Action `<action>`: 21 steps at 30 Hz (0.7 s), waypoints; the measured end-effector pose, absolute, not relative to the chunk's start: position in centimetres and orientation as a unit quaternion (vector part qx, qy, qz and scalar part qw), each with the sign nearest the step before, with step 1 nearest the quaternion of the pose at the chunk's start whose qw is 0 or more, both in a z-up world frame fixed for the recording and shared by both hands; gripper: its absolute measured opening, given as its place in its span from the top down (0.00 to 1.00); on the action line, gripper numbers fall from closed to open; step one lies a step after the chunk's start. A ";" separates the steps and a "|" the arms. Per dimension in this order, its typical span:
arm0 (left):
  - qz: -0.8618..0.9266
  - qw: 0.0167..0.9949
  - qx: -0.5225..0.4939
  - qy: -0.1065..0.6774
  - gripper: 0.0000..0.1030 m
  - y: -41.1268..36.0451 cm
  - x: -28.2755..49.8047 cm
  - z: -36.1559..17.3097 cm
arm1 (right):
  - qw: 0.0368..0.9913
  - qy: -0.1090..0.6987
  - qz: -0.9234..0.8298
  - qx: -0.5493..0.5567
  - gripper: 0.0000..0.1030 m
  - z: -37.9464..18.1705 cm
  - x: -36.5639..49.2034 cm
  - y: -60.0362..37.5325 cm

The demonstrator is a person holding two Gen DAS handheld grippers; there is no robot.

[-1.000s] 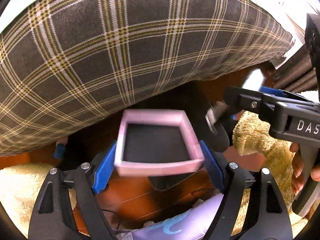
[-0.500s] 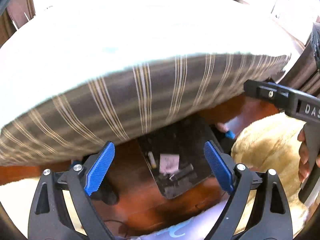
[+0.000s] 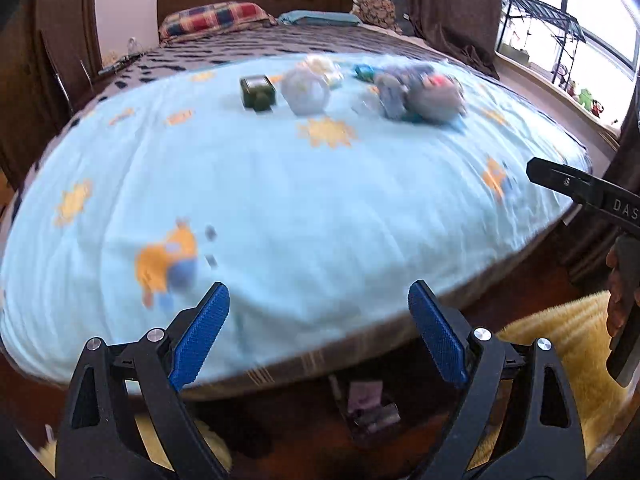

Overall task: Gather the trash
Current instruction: 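Grasp the white spool with the left tool while the right tool grasps the clear plastic bag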

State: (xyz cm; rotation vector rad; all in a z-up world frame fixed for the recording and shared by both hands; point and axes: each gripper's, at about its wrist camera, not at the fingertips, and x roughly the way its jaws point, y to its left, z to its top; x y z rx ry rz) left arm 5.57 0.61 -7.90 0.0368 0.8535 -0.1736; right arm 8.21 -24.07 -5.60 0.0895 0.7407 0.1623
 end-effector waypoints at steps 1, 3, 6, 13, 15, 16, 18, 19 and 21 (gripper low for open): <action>-0.080 0.908 0.018 0.412 0.16 1.0 5.9 -7.9 | 0.927 0.362 0.084 0.045 0.08 -5.5 8.8 -23.7; -0.070 0.910 0.017 0.408 0.16 1.5 7.2 -7.4 | 0.928 0.357 0.092 0.049 0.08 -5.0 10.1 -22.9; -0.061 0.913 0.012 0.403 0.16 2.5 8.8 -6.5 | 0.930 0.349 0.100 0.059 0.08 -4.3 11.7 -22.0; -0.048 0.911 0.015 0.409 0.16 3.4 13.0 -6.1 | 0.932 0.337 0.118 0.056 0.11 -3.7 16.6 -19.4; -0.050 0.910 0.011 0.412 0.16 3.4 14.1 -6.1 | 0.935 0.331 0.118 0.048 0.12 -3.6 17.8 -18.9; -0.052 0.909 0.008 0.413 0.16 3.4 14.7 -6.1 | 0.936 0.330 0.116 0.046 0.12 -3.5 18.3 -18.8; -0.056 0.908 0.003 0.416 0.16 3.3 15.7 -6.0 | 0.935 0.332 0.115 0.041 0.15 -3.5 19.6 -18.5; -0.057 0.907 0.002 0.417 0.16 3.2 16.2 -6.1 | 0.934 0.335 0.118 0.040 0.16 -3.6 20.4 -18.2; -0.058 0.906 0.001 0.419 0.16 3.0 17.2 -6.1 | 0.931 0.341 0.123 0.036 0.20 -3.9 21.4 -17.7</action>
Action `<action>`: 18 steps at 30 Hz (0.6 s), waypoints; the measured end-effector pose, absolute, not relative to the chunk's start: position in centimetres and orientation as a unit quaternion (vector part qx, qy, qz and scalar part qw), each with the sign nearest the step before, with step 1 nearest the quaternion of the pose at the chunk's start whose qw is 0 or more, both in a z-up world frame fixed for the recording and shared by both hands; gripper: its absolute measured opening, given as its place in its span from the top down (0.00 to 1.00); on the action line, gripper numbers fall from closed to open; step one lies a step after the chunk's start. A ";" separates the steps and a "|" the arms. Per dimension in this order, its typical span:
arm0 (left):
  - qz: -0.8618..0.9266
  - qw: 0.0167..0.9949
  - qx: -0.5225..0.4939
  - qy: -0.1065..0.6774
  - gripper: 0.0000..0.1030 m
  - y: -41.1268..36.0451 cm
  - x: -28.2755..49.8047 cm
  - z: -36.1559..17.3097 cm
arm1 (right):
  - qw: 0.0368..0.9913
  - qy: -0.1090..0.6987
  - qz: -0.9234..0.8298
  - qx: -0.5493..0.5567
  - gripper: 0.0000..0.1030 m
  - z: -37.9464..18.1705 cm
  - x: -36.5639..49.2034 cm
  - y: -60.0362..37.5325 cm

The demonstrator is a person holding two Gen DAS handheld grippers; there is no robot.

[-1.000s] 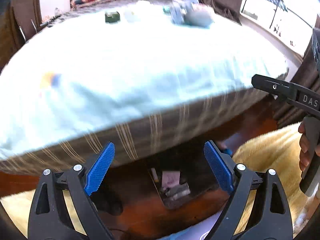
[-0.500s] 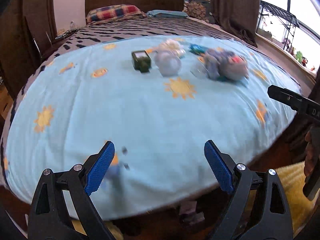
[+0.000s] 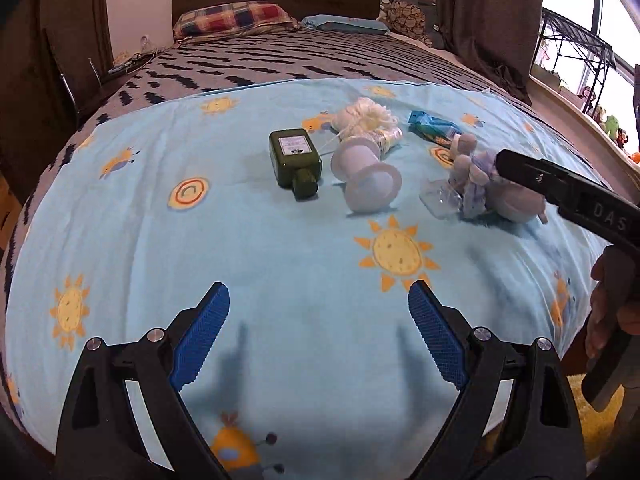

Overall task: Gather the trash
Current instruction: 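Grasp the white spool with the left tool while the right tool grasps the clear plastic bag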

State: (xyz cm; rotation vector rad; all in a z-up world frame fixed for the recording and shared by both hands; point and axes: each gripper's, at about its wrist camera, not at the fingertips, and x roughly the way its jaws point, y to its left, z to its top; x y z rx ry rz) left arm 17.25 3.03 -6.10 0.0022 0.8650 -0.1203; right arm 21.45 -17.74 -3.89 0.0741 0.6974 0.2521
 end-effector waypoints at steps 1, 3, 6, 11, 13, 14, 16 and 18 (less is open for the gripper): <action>-0.058 0.906 0.001 0.420 0.16 3.0 17.6 -6.1 | 0.931 0.341 0.124 0.032 0.21 -3.9 21.8 -17.5; -0.059 0.905 0.000 0.422 0.16 2.9 18.3 -6.2 | 0.928 0.349 0.128 0.026 0.26 -4.3 22.9 -17.0; -0.062 0.904 -0.001 0.424 0.16 2.7 19.5 -6.2 | 0.924 0.362 0.124 0.013 0.35 -5.1 24.0 -16.4; -0.067 0.902 -0.003 0.426 0.16 2.2 21.1 -6.3 | 0.927 0.357 0.108 -0.018 0.55 -5.5 24.5 -16.7; -0.070 0.901 -0.003 0.428 0.16 1.7 21.9 -6.6 | 0.928 0.355 0.115 -0.015 0.57 -5.4 24.5 -17.1; -0.073 0.900 -0.003 0.429 0.16 1.4 22.3 -6.7 | 0.928 0.354 0.117 -0.008 0.59 -5.3 24.7 -17.3; -0.078 0.900 -0.003 0.428 0.16 0.9 23.0 -6.7 | 0.927 0.352 0.125 0.016 0.60 -5.0 24.8 -18.2; -0.079 0.900 -0.001 0.428 0.16 0.4 23.7 -6.7 | 0.928 0.347 0.130 0.027 0.61 -4.5 24.8 -18.7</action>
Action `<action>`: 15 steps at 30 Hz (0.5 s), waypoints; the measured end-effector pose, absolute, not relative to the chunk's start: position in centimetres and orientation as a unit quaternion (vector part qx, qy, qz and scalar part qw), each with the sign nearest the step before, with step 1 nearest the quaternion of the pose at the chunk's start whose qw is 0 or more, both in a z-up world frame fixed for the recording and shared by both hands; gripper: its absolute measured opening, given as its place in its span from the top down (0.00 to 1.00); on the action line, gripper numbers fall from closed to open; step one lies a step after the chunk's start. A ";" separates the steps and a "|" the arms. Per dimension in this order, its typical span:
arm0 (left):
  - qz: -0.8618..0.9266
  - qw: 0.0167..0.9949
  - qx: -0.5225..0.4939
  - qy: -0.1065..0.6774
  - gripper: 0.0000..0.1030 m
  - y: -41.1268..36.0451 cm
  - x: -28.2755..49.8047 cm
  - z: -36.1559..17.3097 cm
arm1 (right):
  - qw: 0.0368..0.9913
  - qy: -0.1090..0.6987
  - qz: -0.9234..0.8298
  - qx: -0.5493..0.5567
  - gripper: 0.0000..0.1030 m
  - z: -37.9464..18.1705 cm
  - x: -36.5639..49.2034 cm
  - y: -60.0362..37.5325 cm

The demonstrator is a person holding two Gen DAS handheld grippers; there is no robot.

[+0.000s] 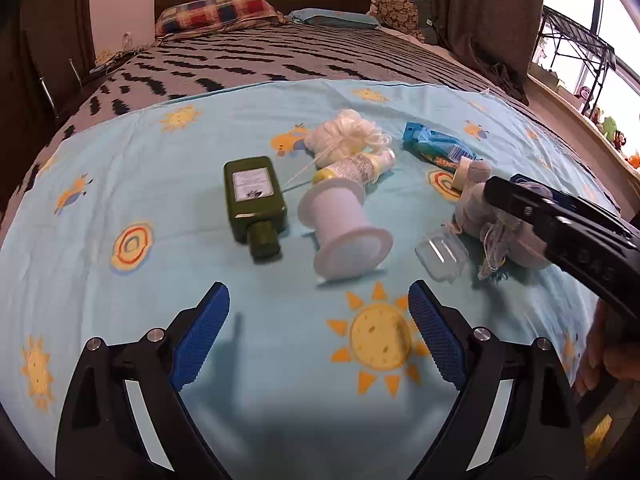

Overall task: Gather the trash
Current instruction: 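Grasp the white spool with the left tool while the right tool grasps the clear plastic bag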

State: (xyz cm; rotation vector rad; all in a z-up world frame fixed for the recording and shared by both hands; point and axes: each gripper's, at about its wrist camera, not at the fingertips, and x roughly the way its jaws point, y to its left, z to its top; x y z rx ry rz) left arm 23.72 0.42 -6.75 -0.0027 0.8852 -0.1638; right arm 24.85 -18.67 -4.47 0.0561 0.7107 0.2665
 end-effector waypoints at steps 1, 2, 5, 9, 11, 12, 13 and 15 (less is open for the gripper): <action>-0.079 0.901 0.000 0.427 0.16 0.1 24.1 -6.7 | 0.929 0.343 0.133 0.027 0.61 -4.1 24.8 -18.8; -0.079 0.901 0.001 0.426 0.16 -0.1 24.5 -6.8 | 0.930 0.342 0.136 0.026 0.61 -3.9 24.7 -18.7; -0.075 0.902 0.009 0.424 0.18 -1.0 25.7 -6.8 | 0.931 0.334 0.142 0.024 0.61 -2.9 24.5 -18.8; -0.075 0.897 0.008 0.435 0.33 -1.5 27.2 -7.4 | 0.935 0.324 0.141 0.026 0.61 -1.7 23.9 -19.3; -0.076 0.893 0.009 0.443 0.43 -1.7 27.6 -7.7 | 0.937 0.320 0.139 0.024 0.61 -1.3 23.5 -19.6; -0.077 0.892 0.009 0.445 0.51 -1.8 27.7 -7.8 | 0.938 0.317 0.139 0.022 0.61 -1.0 23.2 -19.6; -0.081 0.890 0.008 0.448 0.57 -1.9 27.6 -7.8 | 0.939 0.315 0.138 0.019 0.61 -0.8 22.9 -19.7; -0.083 0.891 0.005 0.447 0.57 -2.0 27.3 -7.7 | 0.940 0.312 0.138 0.017 0.61 -0.6 22.5 -19.9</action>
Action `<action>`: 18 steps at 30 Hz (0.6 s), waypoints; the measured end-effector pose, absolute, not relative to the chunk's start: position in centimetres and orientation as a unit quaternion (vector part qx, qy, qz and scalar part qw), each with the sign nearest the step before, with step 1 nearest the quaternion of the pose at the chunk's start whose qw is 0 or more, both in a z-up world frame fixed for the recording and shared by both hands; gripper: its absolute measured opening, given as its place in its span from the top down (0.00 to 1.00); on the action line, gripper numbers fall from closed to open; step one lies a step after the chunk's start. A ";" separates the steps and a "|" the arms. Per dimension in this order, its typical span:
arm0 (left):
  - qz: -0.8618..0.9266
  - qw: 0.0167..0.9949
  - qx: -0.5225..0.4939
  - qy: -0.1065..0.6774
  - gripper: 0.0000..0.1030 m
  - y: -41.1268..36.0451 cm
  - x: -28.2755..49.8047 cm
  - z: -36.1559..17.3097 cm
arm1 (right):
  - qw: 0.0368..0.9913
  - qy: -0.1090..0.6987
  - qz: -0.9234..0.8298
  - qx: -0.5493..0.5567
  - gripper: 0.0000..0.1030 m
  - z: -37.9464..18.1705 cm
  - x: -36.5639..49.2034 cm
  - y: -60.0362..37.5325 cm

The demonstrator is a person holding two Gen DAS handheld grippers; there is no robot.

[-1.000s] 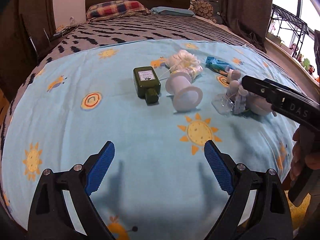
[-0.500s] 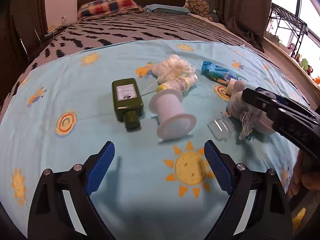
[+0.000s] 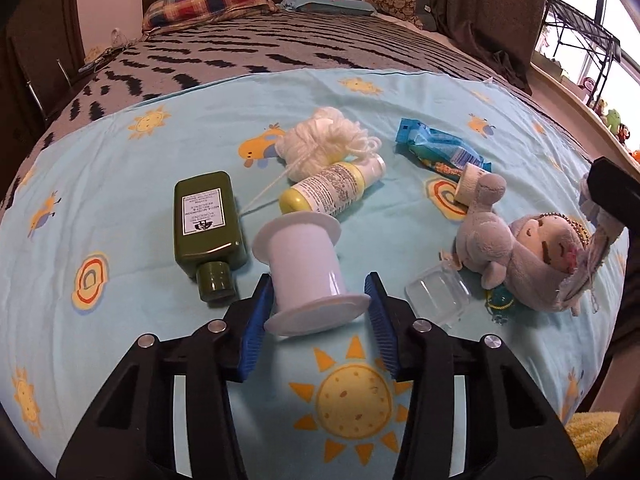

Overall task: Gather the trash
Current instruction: 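Grasp the white spool with the left tool while the right tool grasps the clear plastic bag, then lower both tools below the bed edge and release the spool and bag into the bin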

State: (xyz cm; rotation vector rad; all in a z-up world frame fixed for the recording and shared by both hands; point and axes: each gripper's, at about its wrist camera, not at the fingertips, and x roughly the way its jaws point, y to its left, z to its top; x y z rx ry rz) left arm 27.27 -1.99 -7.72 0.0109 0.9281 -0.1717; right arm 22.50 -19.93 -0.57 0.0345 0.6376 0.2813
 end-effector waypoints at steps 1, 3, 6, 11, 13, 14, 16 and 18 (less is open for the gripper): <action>-0.084 0.892 0.004 0.445 0.57 -2.0 26.9 -7.6 | 0.940 0.311 0.139 0.016 0.61 -0.4 22.1 -20.0; -0.088 0.894 0.002 0.440 0.57 -2.1 26.1 -7.2 | 0.940 0.311 0.140 0.015 0.61 -0.2 21.6 -20.1; -0.091 0.901 0.010 0.424 0.57 -2.4 23.9 -6.0 | 0.941 0.308 0.142 0.009 0.61 0.1 20.2 -20.1; -0.104 0.911 0.013 0.400 0.57 -2.3 20.0 -4.1 | 0.943 0.299 0.144 0.012 0.61 0.6 17.1 -20.5; -0.109 0.913 0.011 0.393 0.57 -2.3 17.9 -3.6 | 0.943 0.299 0.145 0.014 0.61 0.6 16.0 -20.6; -0.110 0.914 0.011 0.390 0.57 -2.3 17.3 -3.3 | 0.943 0.300 0.145 0.015 0.61 0.5 15.2 -20.8; -0.113 0.916 0.010 0.384 0.57 -2.4 15.2 -3.1 | 0.942 0.302 0.145 0.016 0.61 0.3 13.8 -21.1; -0.116 0.917 0.010 0.381 0.57 -2.5 13.5 -3.0 | 0.942 0.302 0.143 0.015 0.61 0.1 12.6 -21.2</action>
